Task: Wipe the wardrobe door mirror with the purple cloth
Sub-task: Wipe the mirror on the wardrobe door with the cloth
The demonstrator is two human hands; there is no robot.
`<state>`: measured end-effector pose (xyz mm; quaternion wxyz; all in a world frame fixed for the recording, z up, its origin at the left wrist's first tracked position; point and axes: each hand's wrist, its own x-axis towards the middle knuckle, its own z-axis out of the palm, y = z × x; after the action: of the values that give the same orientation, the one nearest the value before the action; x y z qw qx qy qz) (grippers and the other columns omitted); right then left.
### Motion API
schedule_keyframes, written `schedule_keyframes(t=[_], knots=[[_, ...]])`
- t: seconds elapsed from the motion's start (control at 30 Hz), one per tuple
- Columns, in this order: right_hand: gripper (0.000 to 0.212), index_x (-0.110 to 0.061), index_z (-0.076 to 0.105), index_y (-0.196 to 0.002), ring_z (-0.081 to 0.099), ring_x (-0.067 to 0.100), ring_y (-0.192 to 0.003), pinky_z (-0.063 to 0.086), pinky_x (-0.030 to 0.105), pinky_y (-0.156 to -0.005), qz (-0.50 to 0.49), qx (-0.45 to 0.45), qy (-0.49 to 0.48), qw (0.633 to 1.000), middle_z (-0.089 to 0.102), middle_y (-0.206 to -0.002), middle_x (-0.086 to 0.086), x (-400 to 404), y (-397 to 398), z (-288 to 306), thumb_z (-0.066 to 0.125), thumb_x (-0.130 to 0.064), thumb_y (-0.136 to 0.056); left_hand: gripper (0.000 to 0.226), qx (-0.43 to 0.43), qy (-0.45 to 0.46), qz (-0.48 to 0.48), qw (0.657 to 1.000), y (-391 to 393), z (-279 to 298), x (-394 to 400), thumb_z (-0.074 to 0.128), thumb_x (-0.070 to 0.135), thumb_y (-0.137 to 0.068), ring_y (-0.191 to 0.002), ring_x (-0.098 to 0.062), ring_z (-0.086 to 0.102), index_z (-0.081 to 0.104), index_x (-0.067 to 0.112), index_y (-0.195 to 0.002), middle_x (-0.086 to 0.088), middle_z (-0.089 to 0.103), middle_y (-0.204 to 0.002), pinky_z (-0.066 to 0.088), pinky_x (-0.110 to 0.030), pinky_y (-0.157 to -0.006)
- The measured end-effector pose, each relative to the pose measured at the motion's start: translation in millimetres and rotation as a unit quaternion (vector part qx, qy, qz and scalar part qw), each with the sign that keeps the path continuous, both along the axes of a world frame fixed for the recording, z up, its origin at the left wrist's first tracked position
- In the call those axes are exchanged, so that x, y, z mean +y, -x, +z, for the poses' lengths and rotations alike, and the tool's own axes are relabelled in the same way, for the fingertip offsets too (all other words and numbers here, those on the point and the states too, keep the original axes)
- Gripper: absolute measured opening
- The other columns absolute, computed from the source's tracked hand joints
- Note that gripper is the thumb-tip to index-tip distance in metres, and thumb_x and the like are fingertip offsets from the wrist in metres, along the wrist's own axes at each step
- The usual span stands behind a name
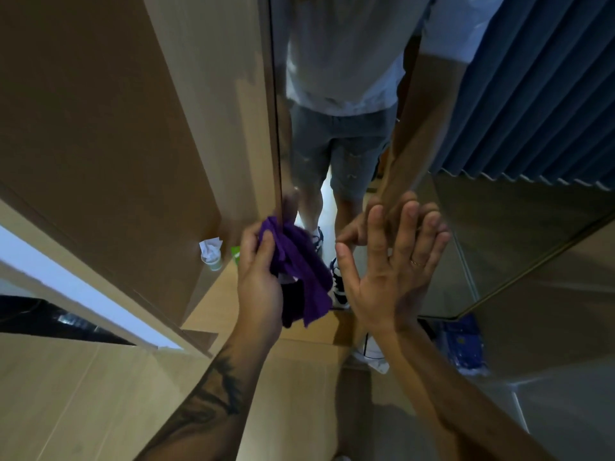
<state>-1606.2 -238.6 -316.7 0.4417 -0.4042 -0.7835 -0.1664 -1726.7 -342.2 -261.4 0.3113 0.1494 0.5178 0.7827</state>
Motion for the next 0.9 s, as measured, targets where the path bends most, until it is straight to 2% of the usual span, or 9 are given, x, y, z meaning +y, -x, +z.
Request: schedule_keyframes(t=[0.1,0.17,0.3,0.4,0.53,0.67,0.73,0.8,0.9], knots=[[0.094,-0.03,-0.007,-0.164,-0.017,0.026,-0.158,0.01,0.059,-0.126,-0.001,0.001,0.008,1.0,-0.024,-0.17,-0.001,-1.7,1.9,-0.1,0.054,-0.062,-0.101,0.017,-0.071,0.051,-0.027,0.996,1.4,-23.0,-9.7,0.047,0.015,-0.105,-0.094,-0.021,0.065,0.063,0.016,-0.11,-0.004,0.069,-0.098,0.05,-0.03,-0.079],[0.094,-0.03,-0.007,-0.164,-0.016,0.026,-0.158,0.011,0.06,-0.126,-0.005,0.002,0.011,1.0,-0.024,-0.17,-0.001,-1.8,3.4,-1.3,0.055,-0.061,-0.101,0.016,-0.074,0.053,-0.025,0.996,4.0,-21.4,-7.1,0.047,0.014,-0.105,-0.095,-0.025,0.063,0.062,0.015,-0.108,-0.006,0.067,-0.099,0.048,-0.034,-0.08],[0.094,-0.03,-0.006,-0.164,-0.016,0.026,-0.158,0.015,0.062,-0.124,-0.018,0.02,0.006,1.0,-0.022,-0.171,-0.001,-0.3,9.0,-4.8,0.056,-0.06,-0.1,0.018,-0.015,-0.011,0.001,1.0,11.2,1.6,4.5,0.045,0.013,-0.106,-0.086,-0.018,0.062,0.062,0.017,-0.102,0.0,0.066,-0.09,0.047,-0.03,-0.076],[0.095,-0.03,-0.008,-0.164,-0.017,0.024,-0.157,0.012,0.062,-0.124,-0.021,0.021,-0.006,1.0,-0.024,-0.17,-0.002,1.3,10.5,-6.6,0.056,-0.06,-0.1,0.017,-0.005,-0.048,-0.004,0.999,11.7,6.3,6.8,0.044,0.013,-0.107,-0.089,-0.014,0.064,0.06,0.017,-0.109,0.003,0.068,-0.093,0.051,-0.023,-0.076],[0.095,-0.031,-0.009,-0.163,-0.019,0.022,-0.157,0.009,0.059,-0.125,-0.025,0.016,-0.01,0.999,-0.026,-0.169,-0.005,2.1,8.1,-8.3,0.055,-0.061,-0.1,0.017,-0.03,0.016,-0.007,0.999,5.7,-31.8,5.2,0.043,0.018,-0.108,-0.09,-0.017,0.063,0.059,0.016,-0.112,-0.003,0.065,-0.096,0.05,-0.027,-0.077],[0.095,-0.032,-0.014,-0.162,-0.022,0.02,-0.155,0.007,0.06,-0.124,-0.019,0.015,-0.001,1.0,-0.031,-0.167,-0.006,2.6,9.4,-8.0,0.052,-0.061,-0.101,0.019,-0.08,0.06,-0.019,0.995,3.1,-56.9,2.2,0.042,0.015,-0.107,-0.084,-0.02,0.062,0.06,0.016,-0.102,-0.005,0.063,-0.09,0.05,-0.028,-0.07],[0.095,-0.032,-0.013,-0.162,-0.021,0.021,-0.156,0.008,0.062,-0.124,-0.014,0.028,0.001,1.0,-0.029,-0.167,-0.006,2.4,11.9,-9.4,0.054,-0.06,-0.1,0.019,-0.066,0.042,-0.009,0.997,6.4,-45.7,6.1,0.043,0.014,-0.105,-0.076,-0.018,0.062,0.061,0.017,-0.097,-0.002,0.064,-0.081,0.047,-0.03,-0.067],[0.095,-0.031,-0.009,-0.163,-0.017,0.023,-0.157,0.01,0.063,-0.124,-0.005,0.046,-0.008,0.999,-0.025,-0.169,-0.005,2.6,14.4,-11.9,0.056,-0.058,-0.1,0.02,-0.027,0.0,0.007,1.0,9.9,-19.6,11.5,0.044,0.014,-0.105,-0.069,-0.011,0.062,0.061,0.018,-0.095,0.005,0.066,-0.074,0.048,-0.025,-0.063],[0.092,-0.031,-0.004,-0.164,-0.013,0.024,-0.157,0.011,0.063,-0.124,-0.002,0.062,-0.018,0.998,-0.02,-0.17,-0.004,2.7,16.2,-14.4,0.058,-0.056,-0.1,0.02,0.04,-0.072,0.023,0.996,11.6,18.6,18.1,0.043,0.013,-0.106,-0.068,-0.007,0.062,0.06,0.017,-0.099,0.007,0.065,-0.074,0.049,-0.018,-0.06]])
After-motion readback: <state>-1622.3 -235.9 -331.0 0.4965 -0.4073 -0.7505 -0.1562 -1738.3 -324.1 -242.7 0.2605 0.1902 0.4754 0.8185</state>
